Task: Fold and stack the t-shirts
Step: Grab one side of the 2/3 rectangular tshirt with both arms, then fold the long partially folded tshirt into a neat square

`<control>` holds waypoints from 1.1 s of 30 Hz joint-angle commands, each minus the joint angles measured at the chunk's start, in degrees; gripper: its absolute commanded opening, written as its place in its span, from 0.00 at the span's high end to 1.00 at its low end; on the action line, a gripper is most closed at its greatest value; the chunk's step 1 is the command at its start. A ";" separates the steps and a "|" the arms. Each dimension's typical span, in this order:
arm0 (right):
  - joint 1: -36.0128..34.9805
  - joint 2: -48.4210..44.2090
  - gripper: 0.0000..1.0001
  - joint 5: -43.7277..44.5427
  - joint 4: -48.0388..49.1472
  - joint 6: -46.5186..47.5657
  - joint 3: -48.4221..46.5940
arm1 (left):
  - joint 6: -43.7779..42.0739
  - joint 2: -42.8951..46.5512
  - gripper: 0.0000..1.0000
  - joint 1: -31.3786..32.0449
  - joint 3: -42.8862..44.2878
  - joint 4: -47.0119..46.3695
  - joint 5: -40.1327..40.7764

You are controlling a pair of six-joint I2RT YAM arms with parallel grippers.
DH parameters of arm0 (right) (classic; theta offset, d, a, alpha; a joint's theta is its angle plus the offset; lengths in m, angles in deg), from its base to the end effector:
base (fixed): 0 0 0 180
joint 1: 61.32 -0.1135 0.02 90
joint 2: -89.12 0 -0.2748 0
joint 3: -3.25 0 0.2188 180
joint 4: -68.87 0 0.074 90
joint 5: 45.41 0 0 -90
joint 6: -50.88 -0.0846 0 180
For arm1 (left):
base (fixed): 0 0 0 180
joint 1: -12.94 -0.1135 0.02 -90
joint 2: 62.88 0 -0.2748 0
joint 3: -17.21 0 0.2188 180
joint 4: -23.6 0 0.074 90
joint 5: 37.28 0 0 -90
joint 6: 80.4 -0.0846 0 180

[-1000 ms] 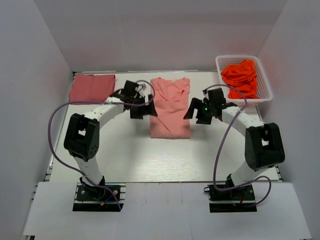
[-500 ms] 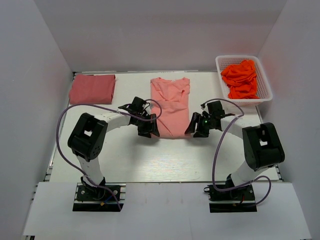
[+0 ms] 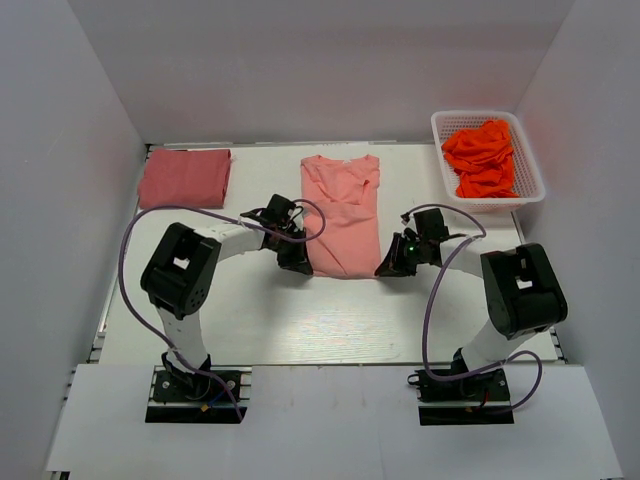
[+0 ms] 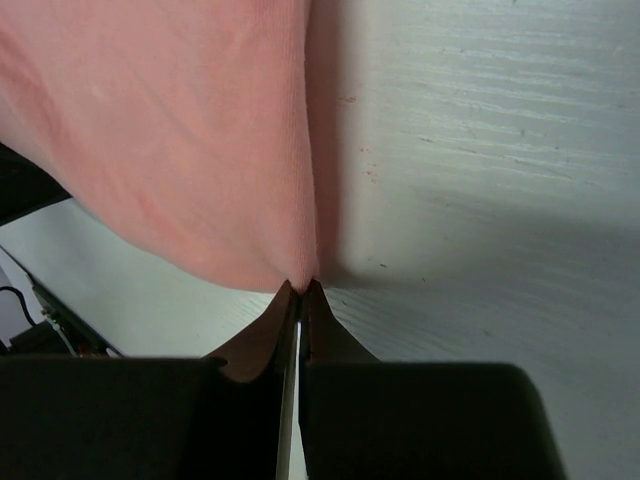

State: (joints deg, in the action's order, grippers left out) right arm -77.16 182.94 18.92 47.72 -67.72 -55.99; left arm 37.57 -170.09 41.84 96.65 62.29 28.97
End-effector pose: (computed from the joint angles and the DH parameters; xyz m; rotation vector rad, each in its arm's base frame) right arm 0.2815 0.1180 0.1393 0.1084 2.6290 0.8596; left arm 0.2947 -0.2016 0.1352 0.1488 2.8650 -0.8143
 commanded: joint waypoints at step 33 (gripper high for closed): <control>-1.92 -15.70 1.00 13.27 -20.17 -2.69 -24.41 | 7.63 14.33 1.00 0.80 18.72 20.63 16.09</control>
State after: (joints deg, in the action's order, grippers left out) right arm -79.82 164.47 28.06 26.89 -69.10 -75.05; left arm 44.15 -152.52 43.26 110.92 80.33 38.91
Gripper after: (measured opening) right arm 0.014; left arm 0.033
